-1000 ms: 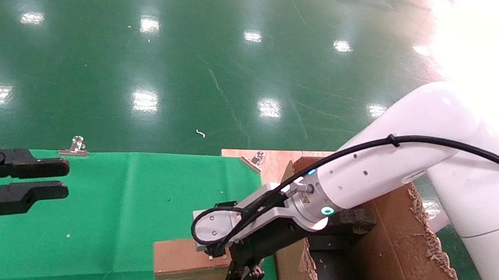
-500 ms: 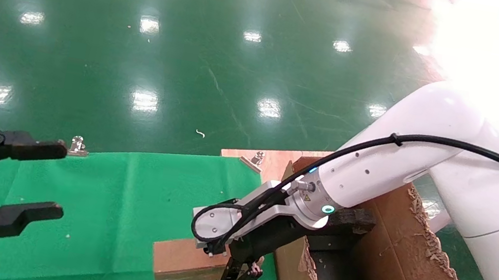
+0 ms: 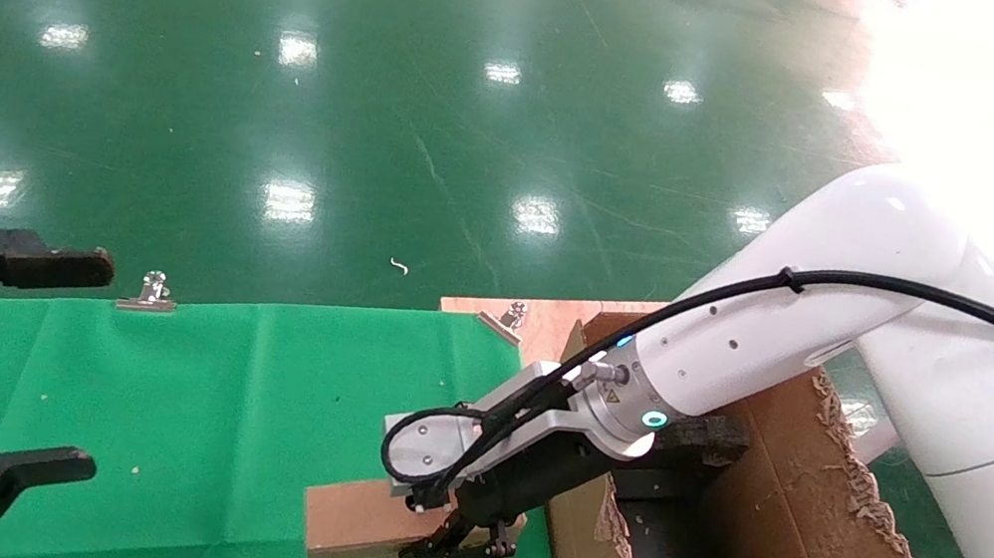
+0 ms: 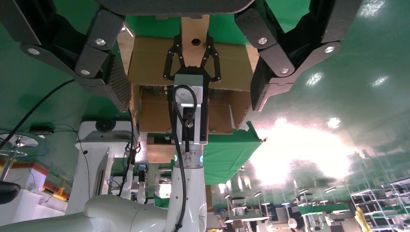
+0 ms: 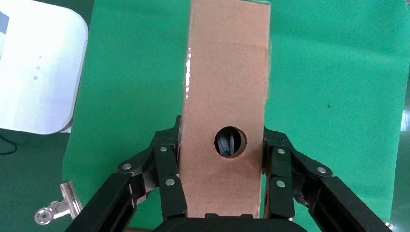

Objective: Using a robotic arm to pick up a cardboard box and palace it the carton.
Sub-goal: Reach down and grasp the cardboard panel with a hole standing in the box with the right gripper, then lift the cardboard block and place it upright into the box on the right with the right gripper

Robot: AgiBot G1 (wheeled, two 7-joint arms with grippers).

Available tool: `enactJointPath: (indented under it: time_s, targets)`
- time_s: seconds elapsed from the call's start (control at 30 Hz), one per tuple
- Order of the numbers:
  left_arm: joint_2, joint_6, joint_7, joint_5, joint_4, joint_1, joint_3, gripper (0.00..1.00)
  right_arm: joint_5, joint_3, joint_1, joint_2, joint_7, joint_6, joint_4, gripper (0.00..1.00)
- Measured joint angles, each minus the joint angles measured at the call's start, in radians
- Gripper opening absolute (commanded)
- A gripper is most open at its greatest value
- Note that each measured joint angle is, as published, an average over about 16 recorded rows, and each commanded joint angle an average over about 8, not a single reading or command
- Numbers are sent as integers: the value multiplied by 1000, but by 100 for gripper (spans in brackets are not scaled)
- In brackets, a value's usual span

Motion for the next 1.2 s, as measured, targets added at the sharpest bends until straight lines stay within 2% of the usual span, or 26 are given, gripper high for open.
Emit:
enactJointPath:
  time_s: [0.3, 0.5, 0.67, 0.83, 1.03, 1.2]
  targets:
    - [0, 0, 0, 0, 0, 0, 0, 100, 18, 5, 5, 7, -1, -3, -11, 0]
    - [0, 0, 0, -1, 0, 0, 0, 100, 64, 9, 56, 32, -16, -14, -34, 0]
    - [0, 0, 0, -1, 0, 0, 0, 100, 130, -6, 157, 71, -40, -26, -62, 0]
    - [0, 0, 0, -1, 0, 0, 0, 100, 207, -50, 301, 114, -78, -36, -94, 0]
    - [0, 0, 0, -1, 0, 0, 1, 100, 307, -143, 467, 153, -127, -40, -141, 0]
    - [0, 0, 0, -1, 0, 0, 1, 100, 385, -234, 564, 174, -170, -40, -185, 0]
